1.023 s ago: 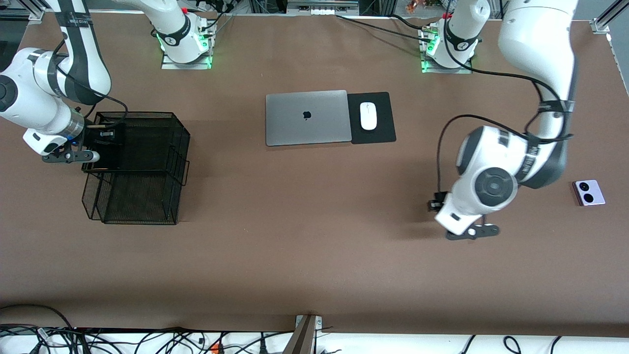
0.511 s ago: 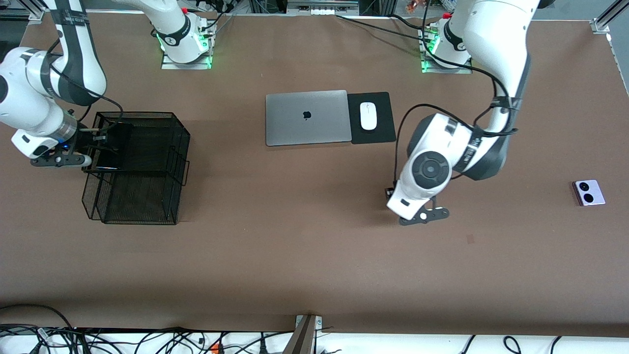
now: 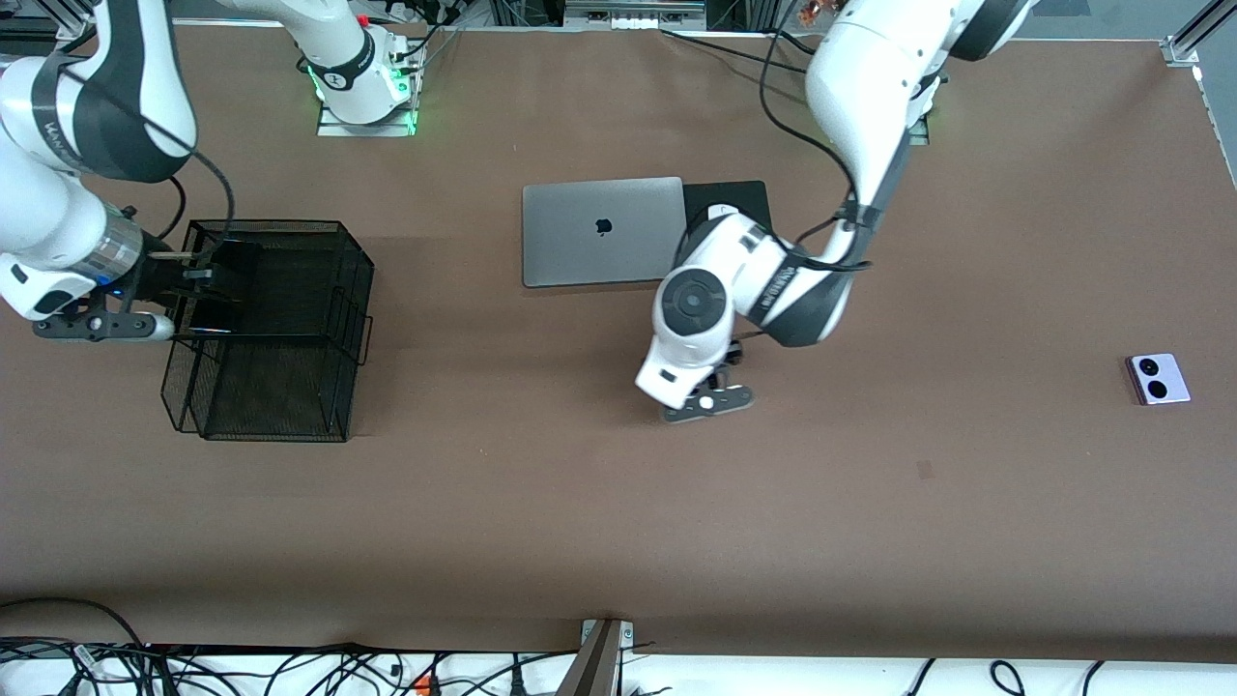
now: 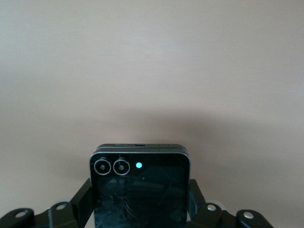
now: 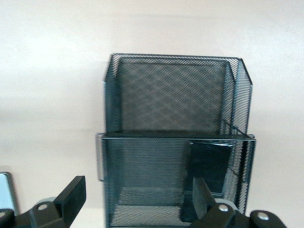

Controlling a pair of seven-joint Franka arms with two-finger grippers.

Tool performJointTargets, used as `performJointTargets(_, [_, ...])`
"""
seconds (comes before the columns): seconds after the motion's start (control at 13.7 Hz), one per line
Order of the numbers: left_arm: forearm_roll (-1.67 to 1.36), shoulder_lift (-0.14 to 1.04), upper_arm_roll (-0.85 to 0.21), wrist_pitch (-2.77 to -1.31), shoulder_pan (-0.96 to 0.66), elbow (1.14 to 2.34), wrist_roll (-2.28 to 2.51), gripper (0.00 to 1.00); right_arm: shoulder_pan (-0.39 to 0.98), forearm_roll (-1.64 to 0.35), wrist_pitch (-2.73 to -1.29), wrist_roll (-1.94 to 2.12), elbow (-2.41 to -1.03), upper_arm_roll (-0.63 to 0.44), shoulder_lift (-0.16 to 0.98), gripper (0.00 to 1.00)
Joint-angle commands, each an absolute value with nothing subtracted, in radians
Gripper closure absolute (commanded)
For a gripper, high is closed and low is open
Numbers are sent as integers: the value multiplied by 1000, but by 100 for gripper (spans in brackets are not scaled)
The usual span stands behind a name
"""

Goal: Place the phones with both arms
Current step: 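Lower the black flip phone beside the laptop and open the left gripper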

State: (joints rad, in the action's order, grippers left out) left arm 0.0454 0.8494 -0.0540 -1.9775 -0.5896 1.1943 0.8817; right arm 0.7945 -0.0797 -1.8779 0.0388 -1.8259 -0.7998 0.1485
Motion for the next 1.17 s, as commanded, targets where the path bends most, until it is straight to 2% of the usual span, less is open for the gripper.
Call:
performJointTargets(0.0, [9, 896, -40, -2037, -632, 1127, 893, 79, 842, -104, -1836, -17, -1750, -811, 201, 1])
performJointTargets(0.29, [6, 956, -40, -2201, -676, 1127, 890, 79, 868, -104, -1835, -46, -1749, -811, 201, 1])
performJointTargets(0.73, [6, 1006, -40, -2217, -738, 1126, 948, 79, 868, -106, -1833, -46, -1752, -811, 201, 1])
performJointTargets(1.1, [6, 1058, -40, -2301, -742, 1126, 1107, 79, 870, -106, -1833, -46, -1752, -811, 201, 1])
